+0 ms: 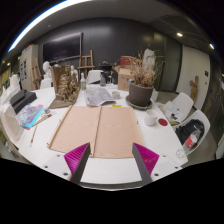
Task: Pour water
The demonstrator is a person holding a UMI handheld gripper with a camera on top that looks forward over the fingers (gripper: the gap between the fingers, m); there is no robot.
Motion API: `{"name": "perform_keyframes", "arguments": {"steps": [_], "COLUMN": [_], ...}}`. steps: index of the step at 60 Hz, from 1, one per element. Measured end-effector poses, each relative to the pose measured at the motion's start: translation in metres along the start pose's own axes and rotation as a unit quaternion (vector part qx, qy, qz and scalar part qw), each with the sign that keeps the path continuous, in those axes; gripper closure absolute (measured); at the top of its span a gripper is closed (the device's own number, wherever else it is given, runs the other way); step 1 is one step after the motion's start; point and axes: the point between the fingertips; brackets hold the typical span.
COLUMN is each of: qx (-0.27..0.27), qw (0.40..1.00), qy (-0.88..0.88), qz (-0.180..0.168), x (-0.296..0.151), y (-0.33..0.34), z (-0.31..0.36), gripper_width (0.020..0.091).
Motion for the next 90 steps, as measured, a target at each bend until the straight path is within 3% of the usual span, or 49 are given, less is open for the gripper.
{"name": "perform_keyframes", "arguments": {"steps": [7,32,49,56,69,75,80,90], "qx": [0.022,0.072,0.098,0.088,0.079,0.082,0.097,0.109], "qw": [1.000,0.997,0.995,0.995,0.994,0.993,0.991,0.989], "qy": [-0.010,-0.008,-0.001,-0.006,-0.018,-0.022,-0.018,-0.013], "qz": [0.004,0.026,-0.026,-0.054,-0.075,-0.082,-0.088,-0.095], "x": [0.007,0.094,0.139,0.138,0.137,0.140,0.141,0.140], "y": [-0.001,0.009,-0.008,-0.035,-0.096,-0.117,-0.126,-0.130], "z": [-0.023,-0.256,-0.385,-0.408,-0.431,-0.435,-0.442,-0.442], "gripper_width": [0.0250,0.0251,0.0250,0.0246,0.0297,0.0408,0.0611,0.0787]}}
Point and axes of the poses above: the point between the fingertips, and its own axes, seen from behind it with the camera up: z to the left, x down, y backward, against the way the camera looks, and after that the axes turned 15 degrees about -z, right-handed
